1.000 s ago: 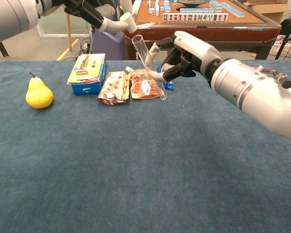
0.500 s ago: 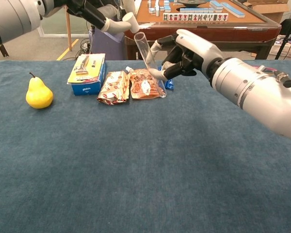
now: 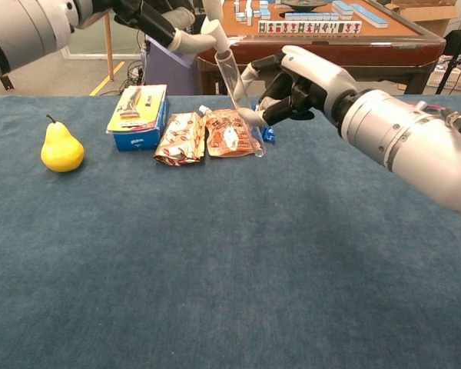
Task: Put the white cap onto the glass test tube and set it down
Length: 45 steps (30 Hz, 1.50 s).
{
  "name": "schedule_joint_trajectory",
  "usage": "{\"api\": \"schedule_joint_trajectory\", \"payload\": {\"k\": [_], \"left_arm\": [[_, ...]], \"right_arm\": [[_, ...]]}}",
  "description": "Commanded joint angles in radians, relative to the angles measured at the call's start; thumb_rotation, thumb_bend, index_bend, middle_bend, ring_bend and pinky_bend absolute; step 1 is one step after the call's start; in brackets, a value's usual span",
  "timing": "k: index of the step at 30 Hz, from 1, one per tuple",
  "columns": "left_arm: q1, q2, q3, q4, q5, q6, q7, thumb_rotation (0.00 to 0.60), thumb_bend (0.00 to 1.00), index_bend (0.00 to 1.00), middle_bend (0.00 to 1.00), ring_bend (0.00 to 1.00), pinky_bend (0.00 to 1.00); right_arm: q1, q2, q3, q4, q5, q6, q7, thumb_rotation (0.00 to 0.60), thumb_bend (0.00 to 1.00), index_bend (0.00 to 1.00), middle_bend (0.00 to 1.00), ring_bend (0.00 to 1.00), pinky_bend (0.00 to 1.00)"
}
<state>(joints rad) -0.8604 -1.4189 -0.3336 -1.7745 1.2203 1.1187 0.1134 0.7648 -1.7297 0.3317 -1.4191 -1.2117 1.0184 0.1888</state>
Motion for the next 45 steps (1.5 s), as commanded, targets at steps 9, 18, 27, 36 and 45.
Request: {"api": "schedule_joint_trajectory", "payload": {"k": [9,18,27,36,45], "left_arm": [[-0.006,-0.004,0.006,0.013,0.003,-0.009,0.01,0.6,0.29,0.56,0.93,1.0,1.0],[-0.012,-0.006,0.006,0.018,-0.002,-0.022,0.009,0.6,0.29,0.56,0.93,1.0,1.0],[-0.018,-0.015,0.016,0.037,0.015,-0.03,0.01,0.6,0.29,0.55,0.92,1.0,1.0],[-0.023,-0.042,0.026,0.072,0.036,-0.021,0.019,0.6,0.29,0.55,0.92,1.0,1.0],[-0.019,-0.039,0.027,0.076,0.012,-0.029,0.025,0.6,0.29,0.49,0.91,0.98,1.0]], "right_arm": [[-0.002,0.011,-0.001,-0.009,0.006,-0.013,0.008,0.6,0.74,0.84,1.0,1.0,1.0],[-0.002,0.026,-0.004,-0.018,0.003,-0.031,0.026,0.6,0.74,0.84,1.0,1.0,1.0],[-0.001,0.042,-0.007,-0.032,-0.004,-0.05,0.052,0.6,0.74,0.84,1.0,1.0,1.0],[-0.001,0.046,-0.004,-0.045,0.01,-0.062,0.068,0.6,0.75,0.86,1.0,1.0,1.0],[-0.002,0.054,-0.006,-0.052,0.026,-0.066,0.051,0.6,0.75,0.87,1.0,1.0,1.0]]}}
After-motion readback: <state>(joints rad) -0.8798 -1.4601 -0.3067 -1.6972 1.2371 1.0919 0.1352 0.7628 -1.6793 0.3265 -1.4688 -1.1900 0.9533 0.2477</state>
